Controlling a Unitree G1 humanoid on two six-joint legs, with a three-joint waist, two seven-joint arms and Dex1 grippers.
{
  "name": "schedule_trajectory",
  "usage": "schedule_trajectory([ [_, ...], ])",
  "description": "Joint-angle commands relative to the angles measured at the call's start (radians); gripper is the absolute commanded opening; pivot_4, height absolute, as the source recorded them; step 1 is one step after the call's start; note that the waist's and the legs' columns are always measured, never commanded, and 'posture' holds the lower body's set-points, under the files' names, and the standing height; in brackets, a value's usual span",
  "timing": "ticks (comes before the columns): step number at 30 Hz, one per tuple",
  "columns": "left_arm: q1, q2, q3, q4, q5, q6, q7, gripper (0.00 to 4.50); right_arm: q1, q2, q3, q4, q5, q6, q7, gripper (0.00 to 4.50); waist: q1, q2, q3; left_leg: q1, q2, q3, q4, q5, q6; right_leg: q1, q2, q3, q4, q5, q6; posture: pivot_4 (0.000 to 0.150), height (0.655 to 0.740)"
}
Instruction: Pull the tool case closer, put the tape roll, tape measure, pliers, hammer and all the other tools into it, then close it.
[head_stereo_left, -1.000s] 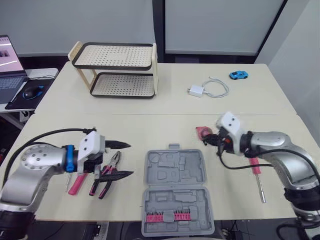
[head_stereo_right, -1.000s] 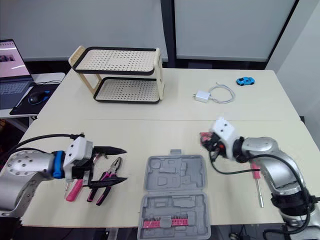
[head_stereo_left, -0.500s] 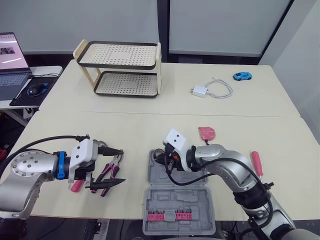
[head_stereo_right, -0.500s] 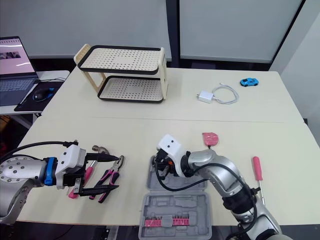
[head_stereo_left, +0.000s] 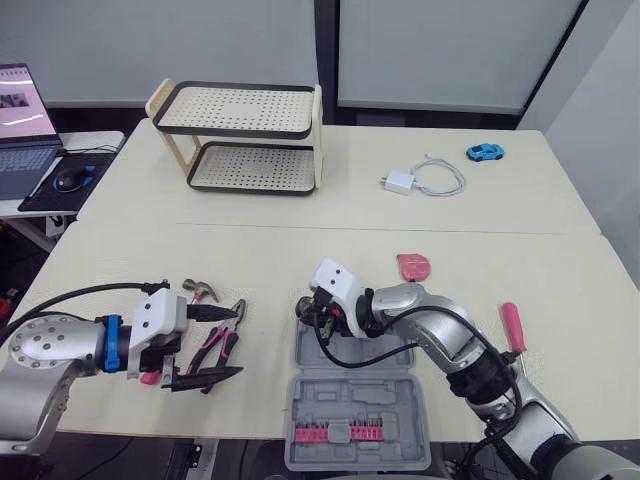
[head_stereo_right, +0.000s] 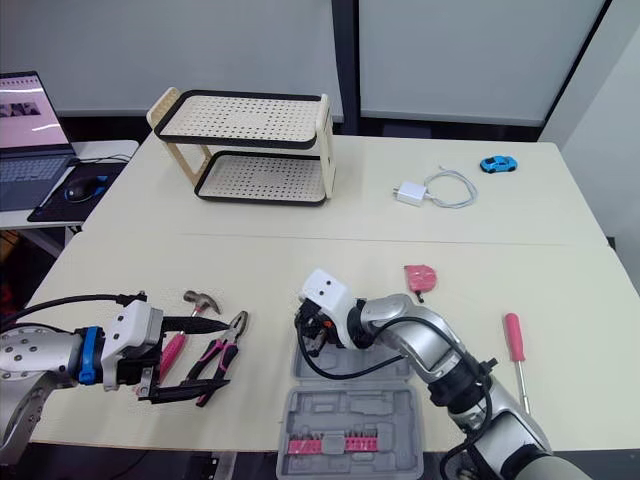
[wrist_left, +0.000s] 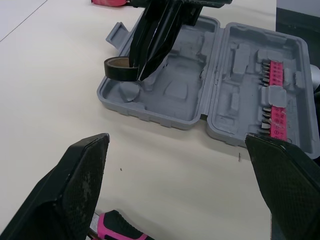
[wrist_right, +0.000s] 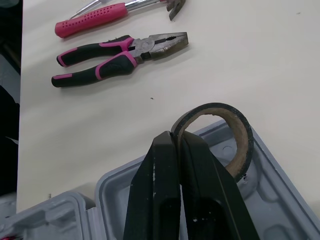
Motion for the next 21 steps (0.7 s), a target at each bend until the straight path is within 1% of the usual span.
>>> schedule_trajectory([
  [1, 0.001, 0.009, 0.029, -0.022, -0.006, -0.011, 0.004, 4.5, -0.02, 0.007, 0.009, 0.007, -0.015, -0.038, 0.02, 0.02, 0.0, 0.0, 0.0, 0.0, 0.0, 0.0, 0.0, 0.0, 0.0, 0.0, 0.0, 0.0, 0.0, 0.0, 0.0, 0.15, 0.735],
  [13, -0.043, 0.015, 0.008, -0.043, -0.01, 0.027, 0.023, 4.5, -0.028, 0.035, 0.015, 0.139, -0.068, -0.102, 0.035, 0.02, -0.002, 0.0, 0.0, 0.0, 0.0, -0.002, 0.0, 0.0, 0.0, 0.0, 0.0, -0.002, 0.0, 0.0, 0.0, 0.15, 0.735],
  [21, -0.046, 0.01, 0.007, -0.056, -0.004, 0.039, 0.03, 4.5, -0.031, 0.046, 0.013, 0.165, -0.086, -0.108, 0.054, 0.02, -0.002, 0.0, 0.0, -0.001, 0.0, -0.003, 0.0, 0.0, 0.0, 0.0, 0.0, -0.004, 0.0, 0.0, -0.001, 0.15, 0.735],
])
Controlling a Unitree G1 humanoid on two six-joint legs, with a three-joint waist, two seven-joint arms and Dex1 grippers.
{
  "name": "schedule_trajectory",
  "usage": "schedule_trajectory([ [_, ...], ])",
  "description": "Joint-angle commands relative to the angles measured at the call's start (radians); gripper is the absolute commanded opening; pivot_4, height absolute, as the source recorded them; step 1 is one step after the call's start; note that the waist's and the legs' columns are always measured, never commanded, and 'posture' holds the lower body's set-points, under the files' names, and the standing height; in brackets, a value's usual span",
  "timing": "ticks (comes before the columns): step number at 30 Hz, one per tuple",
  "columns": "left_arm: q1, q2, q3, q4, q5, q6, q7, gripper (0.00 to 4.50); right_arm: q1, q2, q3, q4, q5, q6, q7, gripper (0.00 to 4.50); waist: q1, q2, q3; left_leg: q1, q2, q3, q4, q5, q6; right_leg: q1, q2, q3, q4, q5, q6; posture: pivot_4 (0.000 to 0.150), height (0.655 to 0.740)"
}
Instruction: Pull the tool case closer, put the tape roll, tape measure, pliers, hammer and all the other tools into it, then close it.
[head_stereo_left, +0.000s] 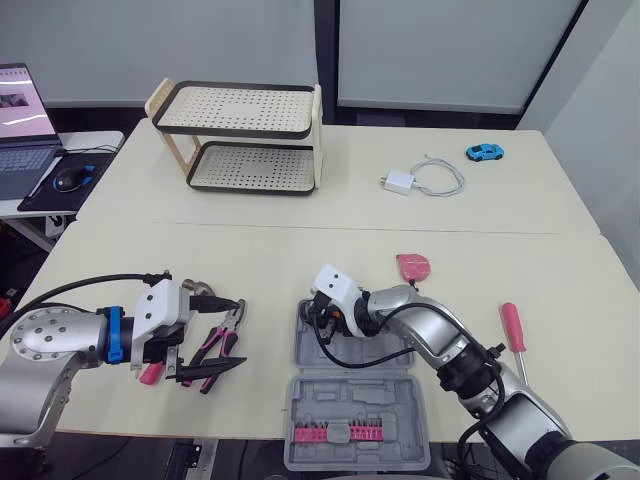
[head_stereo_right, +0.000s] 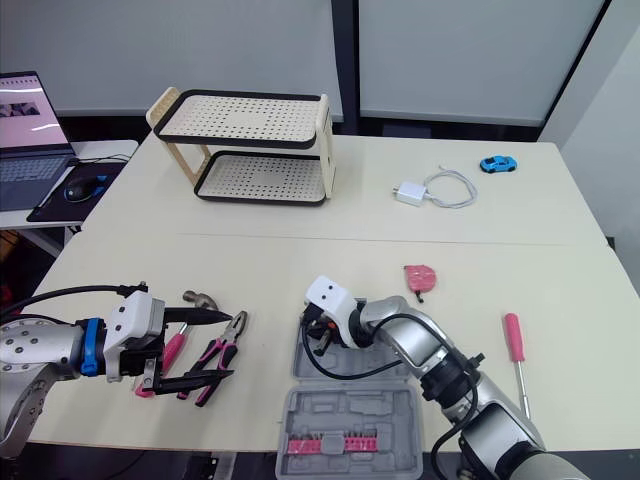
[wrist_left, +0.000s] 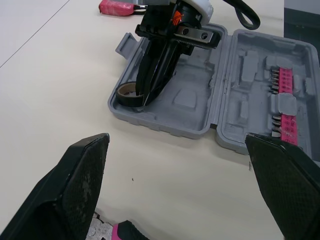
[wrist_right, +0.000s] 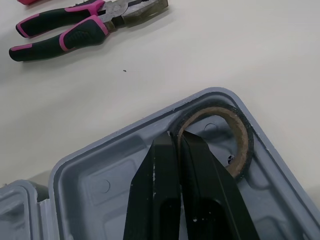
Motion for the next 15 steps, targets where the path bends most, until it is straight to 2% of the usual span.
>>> schedule_trajectory([
  [1, -0.005, 0.01, 0.006, -0.031, -0.003, -0.002, 0.007, 4.5, -0.014, 0.016, -0.007, -0.011, -0.003, -0.011, 0.017, 0.02, 0.0, 0.0, 0.0, 0.0, 0.0, 0.0, 0.0, 0.0, 0.0, 0.0, 0.0, 0.0, 0.0, 0.0, 0.0, 0.15, 0.735],
  [9, 0.003, 0.004, 0.003, -0.027, 0.004, -0.015, 0.011, 4.5, -0.005, 0.008, -0.014, -0.03, -0.004, -0.003, 0.016, 0.02, 0.0, 0.0, 0.0, 0.0, 0.0, -0.002, 0.0, 0.0, 0.0, 0.0, 0.0, -0.002, 0.0, 0.0, 0.0, 0.15, 0.735],
  [15, 0.007, 0.002, 0.003, -0.028, 0.003, -0.015, 0.018, 4.5, -0.01, 0.016, -0.059, -0.123, 0.036, 0.023, 0.018, 1.4, 0.0, 0.0, 0.0, -0.001, 0.0, -0.002, 0.0, 0.0, 0.0, 0.0, 0.0, -0.002, 0.0, 0.0, 0.0, 0.15, 0.735],
])
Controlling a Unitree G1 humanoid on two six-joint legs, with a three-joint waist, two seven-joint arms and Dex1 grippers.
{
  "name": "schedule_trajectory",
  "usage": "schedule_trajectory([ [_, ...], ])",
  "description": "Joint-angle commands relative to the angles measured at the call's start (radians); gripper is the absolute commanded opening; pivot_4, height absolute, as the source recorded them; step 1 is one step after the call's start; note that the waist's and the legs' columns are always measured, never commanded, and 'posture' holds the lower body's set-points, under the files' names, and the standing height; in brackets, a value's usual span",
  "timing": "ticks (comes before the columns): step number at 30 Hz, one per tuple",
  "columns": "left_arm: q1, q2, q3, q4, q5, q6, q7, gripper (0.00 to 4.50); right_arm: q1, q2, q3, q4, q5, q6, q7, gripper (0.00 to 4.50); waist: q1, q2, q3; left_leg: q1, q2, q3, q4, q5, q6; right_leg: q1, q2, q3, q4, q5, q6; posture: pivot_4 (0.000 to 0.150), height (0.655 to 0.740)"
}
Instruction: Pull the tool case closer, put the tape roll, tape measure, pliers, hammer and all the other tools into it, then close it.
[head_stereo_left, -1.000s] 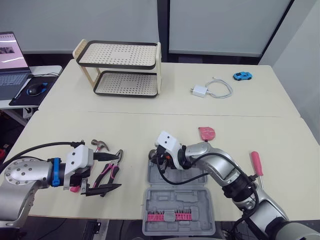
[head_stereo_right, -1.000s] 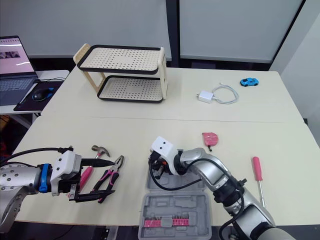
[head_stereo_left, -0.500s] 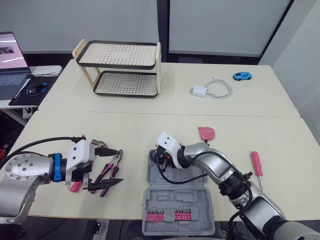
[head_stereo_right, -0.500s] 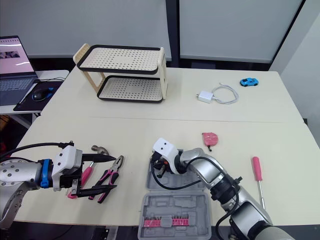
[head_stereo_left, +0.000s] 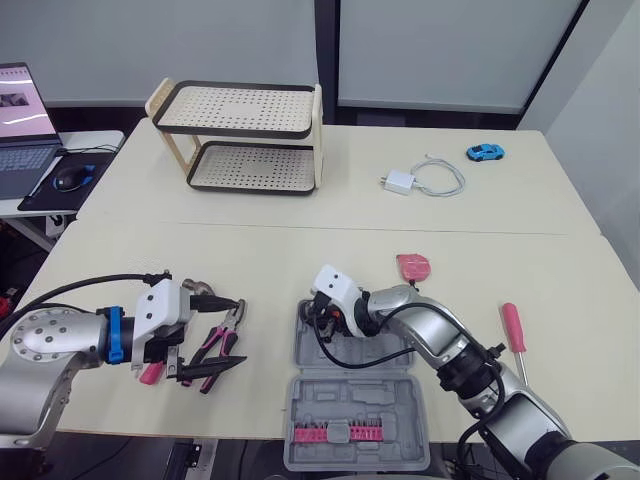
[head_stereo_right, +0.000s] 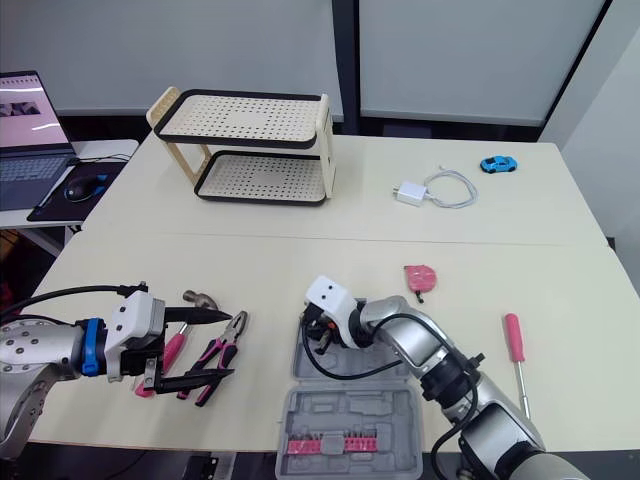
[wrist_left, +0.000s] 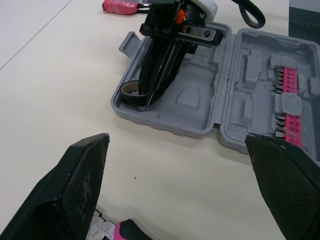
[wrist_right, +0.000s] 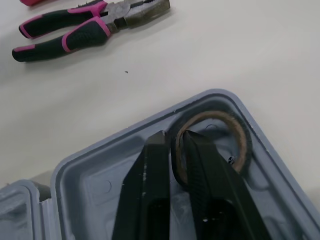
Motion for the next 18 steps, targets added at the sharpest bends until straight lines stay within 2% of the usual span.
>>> schedule_trajectory([
  [1, -0.001, 0.003, 0.003, -0.027, -0.002, -0.011, 0.002, 4.5, -0.011, 0.017, -0.049, -0.098, 0.043, 0.021, 0.015, 1.63, 0.0, 0.0, 0.0, 0.0, 0.0, 0.0, 0.0, 0.0, 0.0, 0.0, 0.0, 0.0, 0.0, 0.0, 0.0, 0.15, 0.735],
  [4, -0.001, 0.001, 0.002, -0.026, -0.002, -0.011, 0.005, 4.5, -0.009, -0.001, -0.054, -0.156, 0.07, 0.041, 0.046, 1.63, 0.0, 0.0, 0.0, 0.0, 0.0, -0.001, 0.0, 0.0, 0.0, 0.0, 0.0, -0.001, 0.0, 0.0, 0.0, 0.15, 0.735],
  [8, -0.001, 0.0, 0.004, -0.026, -0.004, -0.008, 0.008, 4.5, 0.015, -0.047, -0.018, -0.153, 0.025, -0.067, 0.069, 1.63, 0.001, 0.0, 0.0, 0.0, 0.0, -0.001, 0.0, 0.0, 0.0, 0.0, 0.0, -0.001, 0.0, 0.0, 0.0, 0.15, 0.735],
  [12, -0.003, -0.001, 0.003, -0.022, -0.004, -0.007, 0.009, 4.5, 0.045, -0.065, 0.021, -0.098, -0.042, -0.224, 0.067, 1.63, 0.001, 0.0, 0.0, 0.0, 0.0, -0.001, 0.0, 0.0, 0.0, 0.001, 0.0, -0.001, 0.0, 0.0, 0.0, 0.15, 0.735],
  [18, -0.006, -0.002, -0.002, -0.027, -0.005, -0.002, 0.013, 4.5, 0.063, -0.044, 0.019, -0.01, -0.082, -0.327, 0.067, 1.63, 0.0, 0.0, 0.0, 0.0, 0.0, -0.001, 0.0, 0.0, 0.0, 0.001, 0.0, -0.001, 0.0, 0.0, 0.0, 0.15, 0.735],
])
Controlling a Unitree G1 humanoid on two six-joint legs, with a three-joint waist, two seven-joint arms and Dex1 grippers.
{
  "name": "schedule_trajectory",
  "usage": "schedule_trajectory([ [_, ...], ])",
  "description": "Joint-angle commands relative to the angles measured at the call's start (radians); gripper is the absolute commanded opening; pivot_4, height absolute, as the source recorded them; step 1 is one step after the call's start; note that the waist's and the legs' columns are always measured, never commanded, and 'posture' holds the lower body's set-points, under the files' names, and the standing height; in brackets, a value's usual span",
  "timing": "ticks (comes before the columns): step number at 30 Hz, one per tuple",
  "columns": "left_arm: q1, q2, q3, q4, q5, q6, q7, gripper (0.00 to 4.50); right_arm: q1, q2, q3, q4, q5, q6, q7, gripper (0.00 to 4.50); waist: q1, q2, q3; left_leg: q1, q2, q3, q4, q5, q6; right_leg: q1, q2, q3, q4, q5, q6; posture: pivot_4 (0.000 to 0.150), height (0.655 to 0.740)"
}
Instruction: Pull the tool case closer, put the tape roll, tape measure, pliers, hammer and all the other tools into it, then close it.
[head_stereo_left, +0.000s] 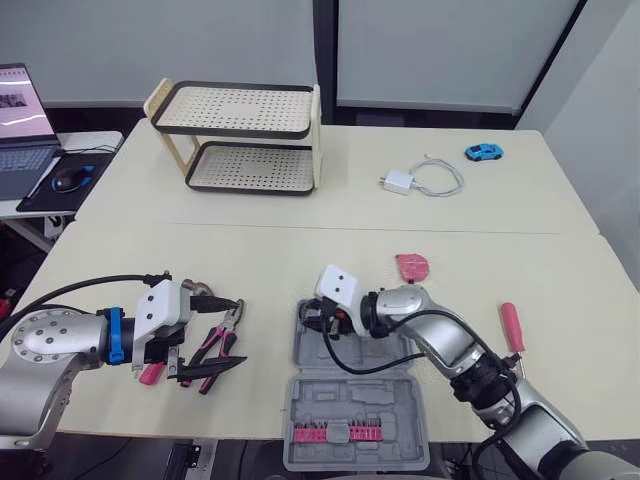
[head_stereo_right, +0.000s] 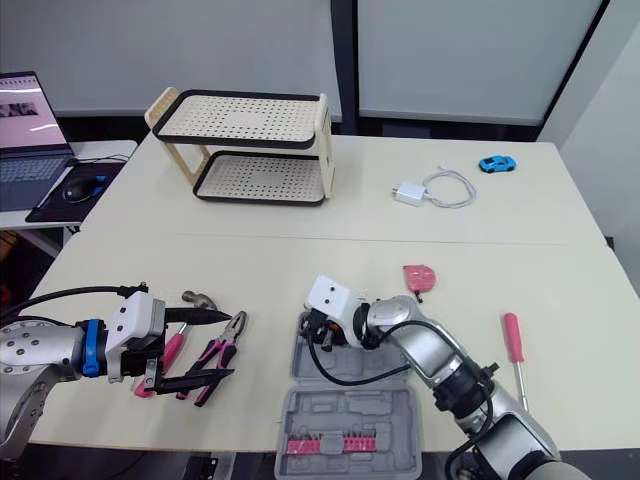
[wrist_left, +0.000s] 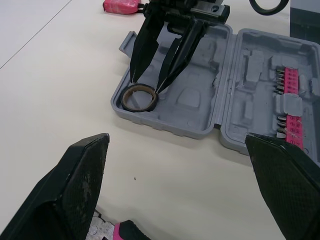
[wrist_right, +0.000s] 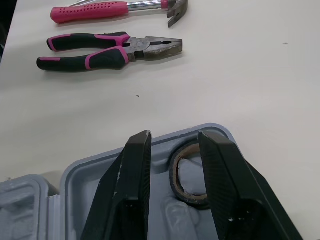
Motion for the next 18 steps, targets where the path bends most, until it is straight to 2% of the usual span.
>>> schedule_trajectory([
  [1, -0.006, 0.0, -0.002, -0.028, -0.005, -0.002, 0.006, 4.5, 0.002, 0.02, -0.011, 0.023, -0.017, -0.065, 0.004, 1.63, 0.0, 0.0, 0.0, 0.0, 0.0, 0.0, 0.0, 0.0, 0.0, 0.0, 0.0, 0.0, 0.0, 0.0, 0.0, 0.15, 0.735],
  [2, -0.006, 0.001, -0.002, -0.028, -0.006, -0.001, 0.006, 4.5, 0.002, 0.024, -0.012, 0.036, -0.023, -0.075, 0.002, 1.63, 0.0, 0.0, 0.0, 0.0, 0.0, 0.0, 0.0, 0.0, 0.0, 0.0, 0.0, 0.0, 0.0, 0.0, 0.0, 0.15, 0.735],
  [5, -0.009, 0.003, -0.004, -0.029, -0.007, 0.0, 0.007, 4.5, -0.003, 0.029, -0.009, 0.065, -0.039, -0.092, 0.005, 1.12, 0.0, 0.0, 0.0, 0.0, 0.0, 0.0, 0.0, 0.0, 0.0, 0.0, 0.0, 0.0, 0.0, 0.0, 0.0, 0.15, 0.735],
  [18, -0.009, 0.004, -0.008, -0.037, -0.009, 0.005, 0.014, 4.5, -0.01, 0.062, -0.018, 0.151, -0.091, -0.127, 0.003, 1.12, 0.0, 0.0, 0.0, 0.0, 0.0, 0.0, 0.0, 0.0, 0.0, 0.0, 0.0, 0.0, 0.0, 0.0, 0.0, 0.15, 0.735],
])
